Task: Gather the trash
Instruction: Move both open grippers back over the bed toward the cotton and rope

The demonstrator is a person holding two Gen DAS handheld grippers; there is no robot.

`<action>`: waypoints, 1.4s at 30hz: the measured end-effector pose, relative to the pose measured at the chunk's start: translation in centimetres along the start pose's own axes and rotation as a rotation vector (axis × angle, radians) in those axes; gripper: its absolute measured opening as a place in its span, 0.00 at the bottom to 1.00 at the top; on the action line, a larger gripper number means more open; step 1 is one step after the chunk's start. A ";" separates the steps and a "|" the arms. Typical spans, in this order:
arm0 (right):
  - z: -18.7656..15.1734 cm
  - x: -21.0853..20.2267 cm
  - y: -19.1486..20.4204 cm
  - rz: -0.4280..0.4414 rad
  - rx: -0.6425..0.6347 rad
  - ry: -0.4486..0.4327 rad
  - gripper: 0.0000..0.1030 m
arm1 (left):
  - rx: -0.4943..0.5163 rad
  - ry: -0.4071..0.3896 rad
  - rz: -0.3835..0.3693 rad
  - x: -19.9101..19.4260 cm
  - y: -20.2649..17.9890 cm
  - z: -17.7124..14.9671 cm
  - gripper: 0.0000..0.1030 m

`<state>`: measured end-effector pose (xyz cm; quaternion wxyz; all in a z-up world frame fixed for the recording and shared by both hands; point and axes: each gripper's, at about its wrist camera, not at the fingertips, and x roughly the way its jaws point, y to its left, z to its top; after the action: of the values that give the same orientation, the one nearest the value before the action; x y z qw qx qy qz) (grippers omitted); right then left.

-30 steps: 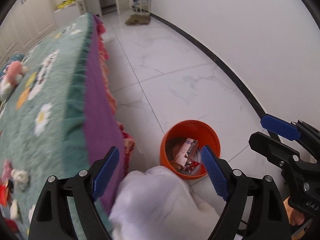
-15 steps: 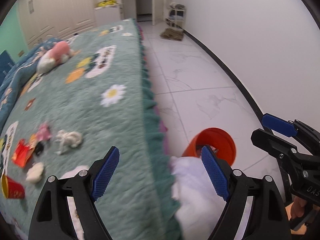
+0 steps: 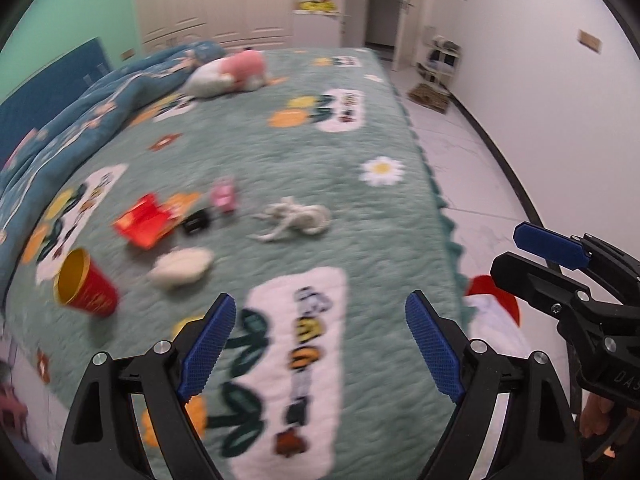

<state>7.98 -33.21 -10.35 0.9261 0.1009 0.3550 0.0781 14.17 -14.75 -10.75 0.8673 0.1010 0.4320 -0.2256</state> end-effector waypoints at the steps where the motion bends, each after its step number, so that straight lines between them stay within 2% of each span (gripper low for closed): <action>1: 0.3 0.6 0.9 0.010 -0.016 0.007 0.54 | -0.014 -0.002 0.008 -0.2 0.8 -0.3 0.84; 8: 1.7 4.7 5.6 0.068 -0.089 0.054 0.54 | -0.125 0.011 0.055 -0.5 6.8 -1.7 0.84; 14: 2.8 7.3 7.3 0.086 -0.113 0.084 0.54 | -0.170 0.029 0.067 0.3 9.6 -1.7 0.84; 29: 5.5 14.0 4.9 0.102 -0.109 0.157 0.54 | -0.232 0.106 0.072 6.1 12.7 0.8 0.84; 42: 6.5 19.0 3.1 0.110 -0.092 0.200 0.54 | -0.244 0.184 0.079 12.1 14.2 2.2 0.84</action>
<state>26.09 -26.94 -17.11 0.8840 0.0694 0.4355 0.1549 28.82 -6.79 -19.28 0.8382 0.0322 0.5295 -0.1270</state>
